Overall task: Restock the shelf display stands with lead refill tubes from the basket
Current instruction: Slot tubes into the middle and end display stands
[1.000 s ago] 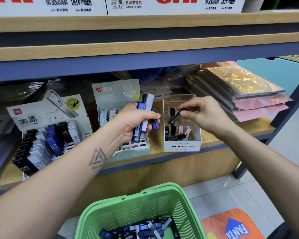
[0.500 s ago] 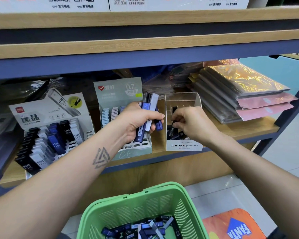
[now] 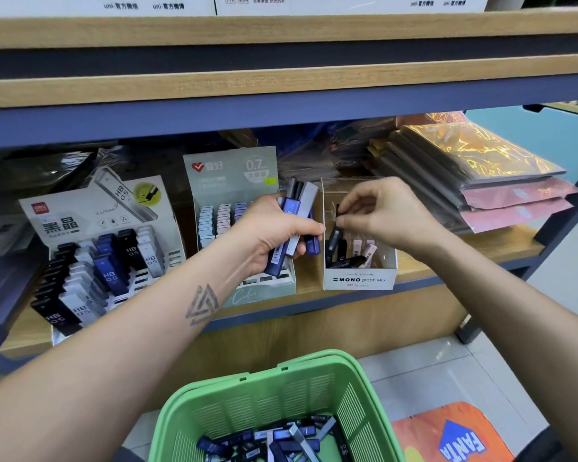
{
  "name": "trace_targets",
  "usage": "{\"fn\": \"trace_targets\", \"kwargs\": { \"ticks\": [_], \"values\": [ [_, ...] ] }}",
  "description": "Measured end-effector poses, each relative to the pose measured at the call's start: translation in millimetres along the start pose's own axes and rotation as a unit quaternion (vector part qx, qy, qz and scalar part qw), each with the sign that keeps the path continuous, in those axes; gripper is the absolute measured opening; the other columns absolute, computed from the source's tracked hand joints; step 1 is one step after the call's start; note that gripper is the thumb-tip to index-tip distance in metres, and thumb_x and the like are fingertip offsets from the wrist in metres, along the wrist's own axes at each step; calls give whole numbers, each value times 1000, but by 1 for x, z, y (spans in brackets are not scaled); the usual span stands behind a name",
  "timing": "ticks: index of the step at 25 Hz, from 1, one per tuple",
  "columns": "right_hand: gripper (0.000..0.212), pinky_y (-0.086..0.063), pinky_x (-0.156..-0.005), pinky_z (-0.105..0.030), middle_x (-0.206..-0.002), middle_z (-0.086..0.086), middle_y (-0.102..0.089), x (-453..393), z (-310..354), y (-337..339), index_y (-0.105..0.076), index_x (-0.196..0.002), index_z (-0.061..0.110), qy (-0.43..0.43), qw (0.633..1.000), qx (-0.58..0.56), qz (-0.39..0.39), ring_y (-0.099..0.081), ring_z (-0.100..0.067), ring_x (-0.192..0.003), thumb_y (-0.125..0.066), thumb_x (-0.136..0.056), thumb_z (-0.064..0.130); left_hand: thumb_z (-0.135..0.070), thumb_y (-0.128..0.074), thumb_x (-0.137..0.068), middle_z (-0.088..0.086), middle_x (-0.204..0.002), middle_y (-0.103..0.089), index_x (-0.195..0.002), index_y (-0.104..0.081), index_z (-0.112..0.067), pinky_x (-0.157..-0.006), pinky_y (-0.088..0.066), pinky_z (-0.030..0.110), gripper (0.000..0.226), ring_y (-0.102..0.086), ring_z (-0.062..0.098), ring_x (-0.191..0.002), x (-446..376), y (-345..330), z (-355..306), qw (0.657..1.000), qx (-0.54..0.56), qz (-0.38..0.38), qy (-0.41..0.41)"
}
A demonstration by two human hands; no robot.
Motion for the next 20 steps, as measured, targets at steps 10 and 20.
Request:
{"fn": "trace_targets", "kwargs": {
  "ticks": [10, 20],
  "values": [
    [14, -57, -64, -26, -73, -19, -73, 10, 5, -4, -70, -92, -5, -67, 964, -254, 37, -73, -22, -67, -79, -82, 0, -5, -90, -68, 11, -79, -73, -99, -64, -8, -58, -57, 35, 41, -64, 28, -63, 4, -7, 3, 994, -80, 13, -68],
    [12, -44, -71, -30, -92, 8, -51, 17, -32, 6, -79, -95, 29, 71, 930, 352, 75, -55, -17, -97, -75, -88, 20, 4, -87, -68, 9, -77, -73, -90, -63, -9, -52, -53, 28, 35, -66, 26, -62, 1, -5, 3, 998, -49, 6, -42]
  ]
}}
Point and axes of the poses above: each hand's wrist, its own x-axis away from the middle knuckle, its own y-axis out of the back of the hand, z = x × y, the point moved 1 cm from there along -x, towards the middle knuckle
